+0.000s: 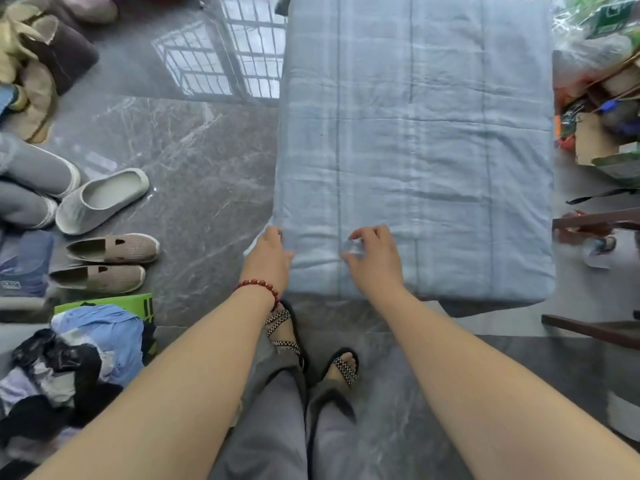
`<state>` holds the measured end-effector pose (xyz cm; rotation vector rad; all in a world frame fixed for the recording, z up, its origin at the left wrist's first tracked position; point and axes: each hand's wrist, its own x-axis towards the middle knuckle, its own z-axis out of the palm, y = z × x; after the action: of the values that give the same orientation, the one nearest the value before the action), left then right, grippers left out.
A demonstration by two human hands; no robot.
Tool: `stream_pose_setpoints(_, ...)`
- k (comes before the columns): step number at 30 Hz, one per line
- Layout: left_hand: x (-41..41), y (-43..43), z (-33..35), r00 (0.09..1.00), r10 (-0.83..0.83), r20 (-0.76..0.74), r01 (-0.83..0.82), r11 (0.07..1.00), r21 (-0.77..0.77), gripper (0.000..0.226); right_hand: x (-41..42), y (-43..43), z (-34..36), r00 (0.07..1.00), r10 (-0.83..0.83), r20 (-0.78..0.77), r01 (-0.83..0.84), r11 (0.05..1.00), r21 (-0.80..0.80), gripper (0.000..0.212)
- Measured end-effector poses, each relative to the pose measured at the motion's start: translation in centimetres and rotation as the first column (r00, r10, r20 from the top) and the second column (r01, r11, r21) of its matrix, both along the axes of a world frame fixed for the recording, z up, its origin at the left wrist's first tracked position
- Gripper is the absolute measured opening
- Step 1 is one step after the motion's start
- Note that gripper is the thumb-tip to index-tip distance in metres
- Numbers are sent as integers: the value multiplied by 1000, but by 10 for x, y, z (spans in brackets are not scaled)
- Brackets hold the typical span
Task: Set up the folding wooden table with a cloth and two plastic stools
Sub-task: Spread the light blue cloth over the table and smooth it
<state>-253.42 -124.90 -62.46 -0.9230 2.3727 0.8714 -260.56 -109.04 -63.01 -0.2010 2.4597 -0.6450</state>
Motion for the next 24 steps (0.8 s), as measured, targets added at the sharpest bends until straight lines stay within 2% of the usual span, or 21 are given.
stream_pose_setpoints(5, 29, 15, -4, 998, 37, 50, -36, 999, -23, 39, 30, 16, 0, 996, 63, -65, -63, 998, -7, 32)
stream_pose_setpoints(9, 45, 21, -13, 989, 143, 41, -142, 989, -25, 36, 48, 29, -3, 984, 135, -113, -139, 990, -30, 42)
stream_pose_setpoints(12, 50, 21, -19, 951, 310, -13, -309, 950, 42, 36, 58, 29, -6, 987, 93, -129, -98, 995, -36, 34)
stream_pose_setpoints(15, 54, 18, -21, 897, 434, -84, -426, 900, 95, 23, 66, 27, -8, 987, 65, -145, -72, 996, -44, 17)
stream_pose_setpoints(17, 55, 13, -19, 901, 424, -94, -417, 905, 86, 16, 71, 26, -8, 985, 67, -159, -75, 996, -45, 12)
stream_pose_setpoints(21, 51, 4, -12, 963, 258, -72, -257, 966, 21, 18, 69, 21, -5, 978, 110, -175, -110, 994, 6, 13)
stream_pose_setpoints(24, 47, 2, -6, 958, 256, -129, -257, 966, 13, 17, 65, 13, 1, 978, 98, -182, -103, 994, -19, 13)
